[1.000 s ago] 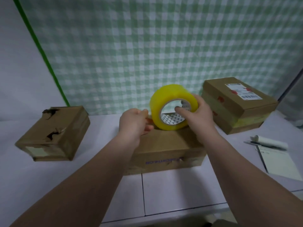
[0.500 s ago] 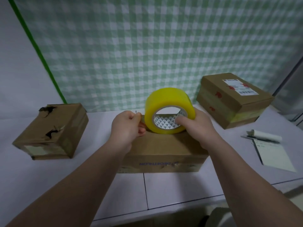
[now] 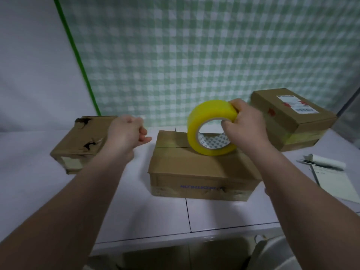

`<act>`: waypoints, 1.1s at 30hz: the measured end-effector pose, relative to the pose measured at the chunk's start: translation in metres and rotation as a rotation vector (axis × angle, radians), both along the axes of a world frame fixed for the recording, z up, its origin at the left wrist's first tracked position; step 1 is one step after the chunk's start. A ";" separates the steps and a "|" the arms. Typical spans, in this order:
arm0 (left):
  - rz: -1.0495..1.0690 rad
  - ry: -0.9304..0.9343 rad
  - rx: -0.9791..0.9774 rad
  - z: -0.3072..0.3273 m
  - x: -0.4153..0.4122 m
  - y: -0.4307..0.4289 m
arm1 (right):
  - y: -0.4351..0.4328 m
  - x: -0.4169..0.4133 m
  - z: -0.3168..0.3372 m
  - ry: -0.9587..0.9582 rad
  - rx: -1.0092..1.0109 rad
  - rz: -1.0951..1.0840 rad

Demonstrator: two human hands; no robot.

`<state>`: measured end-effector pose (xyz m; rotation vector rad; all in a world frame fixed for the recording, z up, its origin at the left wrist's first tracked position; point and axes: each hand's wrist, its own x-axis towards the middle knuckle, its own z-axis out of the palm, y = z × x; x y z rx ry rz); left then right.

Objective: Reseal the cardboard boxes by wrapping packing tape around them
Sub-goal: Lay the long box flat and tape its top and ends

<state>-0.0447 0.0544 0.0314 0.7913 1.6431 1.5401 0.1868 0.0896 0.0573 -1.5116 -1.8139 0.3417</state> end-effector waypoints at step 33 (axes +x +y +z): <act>0.069 -0.125 -0.101 -0.086 0.004 -0.006 | -0.009 -0.012 -0.042 0.411 -0.008 0.171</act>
